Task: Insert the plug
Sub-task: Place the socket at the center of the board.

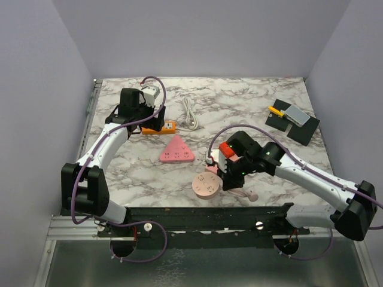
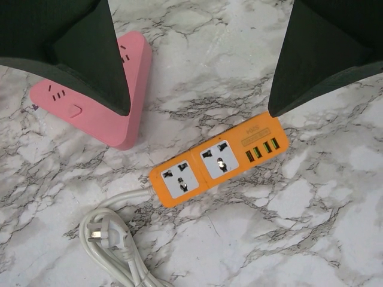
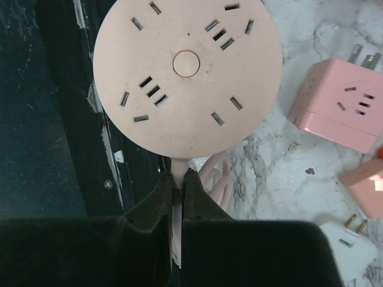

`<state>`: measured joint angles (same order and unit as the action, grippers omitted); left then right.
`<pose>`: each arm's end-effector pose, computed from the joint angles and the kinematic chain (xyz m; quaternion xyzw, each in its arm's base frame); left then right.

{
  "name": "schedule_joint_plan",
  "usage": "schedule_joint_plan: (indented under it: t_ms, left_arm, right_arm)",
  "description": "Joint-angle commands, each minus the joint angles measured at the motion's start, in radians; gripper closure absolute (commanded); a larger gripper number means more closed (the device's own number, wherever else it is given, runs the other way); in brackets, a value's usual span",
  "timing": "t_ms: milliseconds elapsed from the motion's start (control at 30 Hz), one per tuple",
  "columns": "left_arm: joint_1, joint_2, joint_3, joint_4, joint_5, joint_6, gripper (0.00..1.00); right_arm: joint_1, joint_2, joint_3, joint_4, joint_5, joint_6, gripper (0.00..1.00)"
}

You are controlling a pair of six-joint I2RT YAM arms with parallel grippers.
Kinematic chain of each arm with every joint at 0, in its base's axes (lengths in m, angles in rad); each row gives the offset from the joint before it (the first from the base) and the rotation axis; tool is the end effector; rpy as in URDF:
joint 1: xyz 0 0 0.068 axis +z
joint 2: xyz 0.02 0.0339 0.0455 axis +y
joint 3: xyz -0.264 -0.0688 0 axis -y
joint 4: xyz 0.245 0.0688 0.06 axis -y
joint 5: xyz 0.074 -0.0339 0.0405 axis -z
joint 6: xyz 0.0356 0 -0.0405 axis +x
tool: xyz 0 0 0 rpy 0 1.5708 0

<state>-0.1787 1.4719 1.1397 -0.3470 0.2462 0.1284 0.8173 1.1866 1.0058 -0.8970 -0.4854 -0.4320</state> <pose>0.3228 -0.0671 0.2849 0.1893 0.8768 -0.1215 0.4250 0.1403 0.1738 0.2803 -0.5981 0.7293 0.2741 0.1879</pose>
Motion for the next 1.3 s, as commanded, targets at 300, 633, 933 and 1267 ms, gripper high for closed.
schedule_joint_plan:
  t_ms: [300,633,933,1267]
  left_arm:
    - [0.001,-0.013,0.042,-0.033,-0.047,0.031,0.01]
    - [0.0,-0.014,0.045,-0.035,-0.072,0.053,0.01]
    - [-0.001,-0.009,0.042,-0.037,-0.079,0.065,0.01]
    - [0.0,-0.022,0.051,-0.044,-0.09,0.084,0.01]
  right_arm:
    - [0.077,0.264,-0.072,0.157,0.213,0.045,0.99]
    - [0.091,0.427,-0.09,0.203,0.472,0.098,0.89]
    - [0.117,0.474,-0.076,0.218,0.56,0.183,0.62]
    - [0.1,0.487,-0.043,0.199,0.672,0.237,0.75]
